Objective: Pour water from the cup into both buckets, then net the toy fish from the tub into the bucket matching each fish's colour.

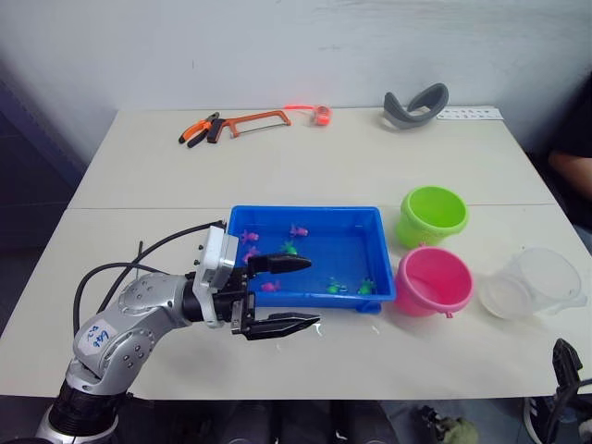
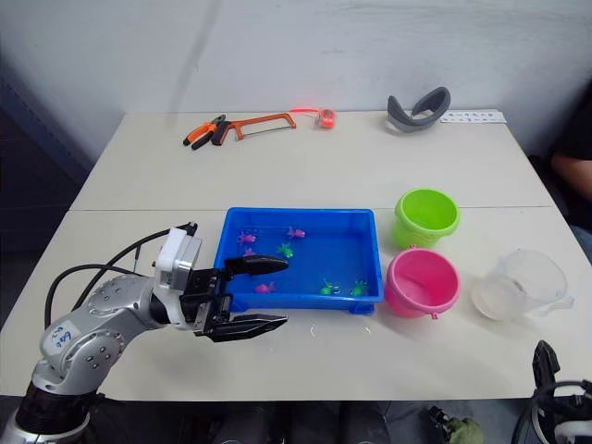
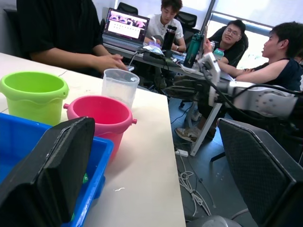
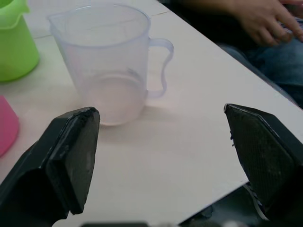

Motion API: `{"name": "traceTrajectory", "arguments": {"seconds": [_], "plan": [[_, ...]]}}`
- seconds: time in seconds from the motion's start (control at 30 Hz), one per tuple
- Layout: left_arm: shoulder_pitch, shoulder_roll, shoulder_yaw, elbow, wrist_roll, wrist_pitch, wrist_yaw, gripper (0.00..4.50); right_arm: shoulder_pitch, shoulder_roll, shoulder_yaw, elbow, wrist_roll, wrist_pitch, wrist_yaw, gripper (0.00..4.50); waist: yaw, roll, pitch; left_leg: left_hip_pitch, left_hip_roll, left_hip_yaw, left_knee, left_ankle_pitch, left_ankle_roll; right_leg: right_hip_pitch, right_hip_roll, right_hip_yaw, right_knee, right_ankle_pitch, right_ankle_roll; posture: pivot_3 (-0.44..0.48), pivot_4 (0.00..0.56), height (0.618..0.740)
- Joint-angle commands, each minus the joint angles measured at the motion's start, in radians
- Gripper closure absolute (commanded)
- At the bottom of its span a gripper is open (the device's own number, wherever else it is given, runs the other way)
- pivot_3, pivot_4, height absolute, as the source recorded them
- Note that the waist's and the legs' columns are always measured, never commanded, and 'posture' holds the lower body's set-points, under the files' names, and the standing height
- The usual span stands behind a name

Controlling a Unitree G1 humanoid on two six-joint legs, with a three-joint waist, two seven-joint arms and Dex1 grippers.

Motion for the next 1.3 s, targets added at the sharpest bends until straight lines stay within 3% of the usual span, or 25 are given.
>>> {"name": "traceTrajectory", "arguments": {"seconds": [0.03, 0.47, 0.77, 1.3], "plan": [[0.025, 0.000, 0.013, -0.058, 0.001, 0.007, 0.030, 0.00, -0.045, -0.040, -0.031, 0.080, -0.018, 0.002, -0.011, 0.03, 0.008, 0.001, 0.000, 0.000, 0.000, 0.000, 0.000, 0.000, 0.000, 0.000, 0.000, 0.000, 0.000, 0.000, 0.000, 0.000, 0.150, 0.740], [0.047, -0.007, 0.024, -0.081, 0.017, 0.004, 0.083, 0.00, -0.374, -0.151, -0.038, 0.404, -0.100, -0.009, -0.075, 0.03, 0.013, 0.001, -0.001, -0.001, -0.001, 0.000, 0.002, 0.003, 0.002, 0.001, 0.000, -0.001, 0.002, 0.000, 0.000, 0.000, 0.150, 0.740], [0.039, -0.005, 0.033, -0.077, 0.037, -0.003, 0.083, 0.00, -0.430, -0.155, -0.023, 0.491, -0.139, -0.051, -0.073, 0.03, 0.013, 0.001, -0.001, -0.001, -0.001, 0.000, 0.002, 0.004, 0.002, 0.001, 0.000, -0.001, 0.002, 0.000, 0.000, 0.000, 0.150, 0.740], [0.068, 0.022, 0.071, -0.075, 0.065, -0.029, 0.060, 0.00, -0.548, -0.260, -0.024, 0.742, -0.169, -0.151, 0.028, 0.03, 0.011, 0.001, -0.001, -0.001, -0.001, 0.000, 0.002, 0.005, 0.001, 0.001, 0.001, -0.001, 0.002, 0.000, 0.000, 0.000, 0.150, 0.740]]}}
